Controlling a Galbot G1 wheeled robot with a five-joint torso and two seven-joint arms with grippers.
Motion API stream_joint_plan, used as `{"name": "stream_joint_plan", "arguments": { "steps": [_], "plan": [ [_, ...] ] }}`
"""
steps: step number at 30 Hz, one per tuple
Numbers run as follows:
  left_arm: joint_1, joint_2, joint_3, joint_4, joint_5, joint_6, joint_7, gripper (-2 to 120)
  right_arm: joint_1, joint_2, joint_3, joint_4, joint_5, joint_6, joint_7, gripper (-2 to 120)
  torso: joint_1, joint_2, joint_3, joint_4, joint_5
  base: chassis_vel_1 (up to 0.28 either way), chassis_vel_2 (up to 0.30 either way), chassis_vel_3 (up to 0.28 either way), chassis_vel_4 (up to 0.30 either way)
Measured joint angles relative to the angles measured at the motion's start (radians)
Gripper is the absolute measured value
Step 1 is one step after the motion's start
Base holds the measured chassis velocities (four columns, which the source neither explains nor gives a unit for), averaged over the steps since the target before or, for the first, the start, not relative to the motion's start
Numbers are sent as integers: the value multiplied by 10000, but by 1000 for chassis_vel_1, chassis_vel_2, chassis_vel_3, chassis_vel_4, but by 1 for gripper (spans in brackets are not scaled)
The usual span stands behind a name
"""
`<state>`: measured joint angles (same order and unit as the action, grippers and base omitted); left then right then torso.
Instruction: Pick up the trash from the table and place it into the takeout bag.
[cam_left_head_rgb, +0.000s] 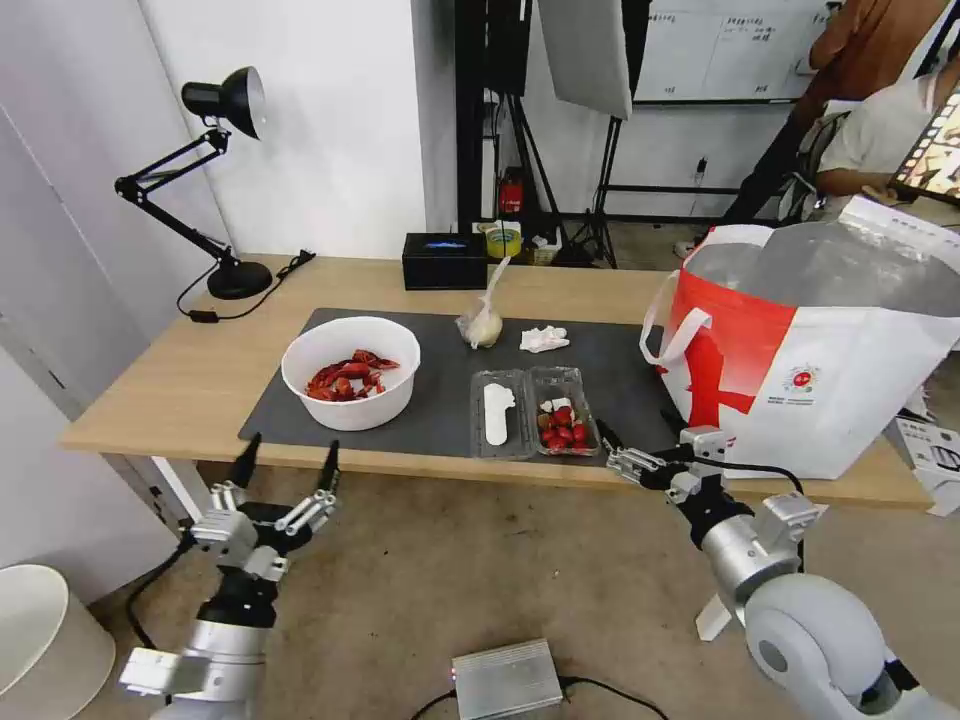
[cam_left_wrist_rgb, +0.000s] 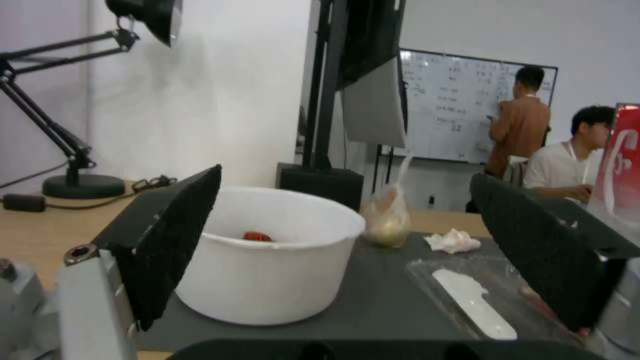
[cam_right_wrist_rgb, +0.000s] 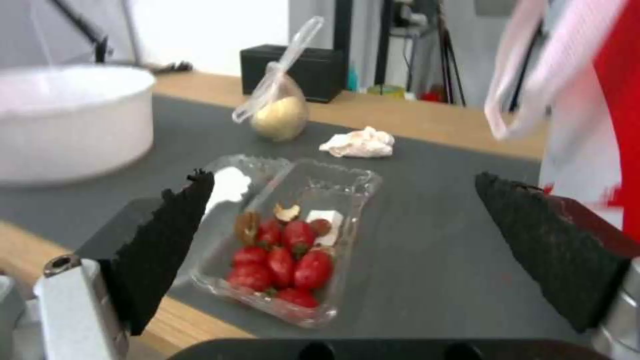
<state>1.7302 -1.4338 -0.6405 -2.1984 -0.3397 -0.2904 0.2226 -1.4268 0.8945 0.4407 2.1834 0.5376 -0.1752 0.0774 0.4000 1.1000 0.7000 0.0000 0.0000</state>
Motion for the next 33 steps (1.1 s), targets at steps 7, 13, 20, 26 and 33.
{"name": "stream_joint_plan", "arguments": {
  "steps": [7, 13, 20, 26, 33],
  "plan": [
    [-255, 311, 514, 235, -312, 380, -17, 100, 406, -751, -313, -369, -553, 254, -406, 99, 0, -1, 0, 2, 0, 0, 0, 0, 0],
    [-679, 1016, 1465, 711, -659, 1101, -99, 100, 235, -734, -264, -361, -546, 285, -418, 99, 0, 0, -1, 0, 2, 0, 0, 0, 0],
    [-1395, 2017, 2568, 1162, -1686, 1820, -286, 100, -229, -688, 66, -102, -490, 318, -418, 99, -1, 0, 0, -1, 0, 0, 0, 0, 0],
    [-1973, 2643, 3354, 1292, -2815, 2140, -531, 100, -395, -882, 326, 85, -177, 385, -405, 99, -1, 0, 0, 0, -1, 0, 0, 0, 0],
    [-3242, 3560, 4189, 1652, -4749, 2638, -1249, 100, -373, -1320, 376, 152, 268, 496, -398, 99, 0, -1, 0, -1, -1, 0, 0, 0, 0]
  ]
}}
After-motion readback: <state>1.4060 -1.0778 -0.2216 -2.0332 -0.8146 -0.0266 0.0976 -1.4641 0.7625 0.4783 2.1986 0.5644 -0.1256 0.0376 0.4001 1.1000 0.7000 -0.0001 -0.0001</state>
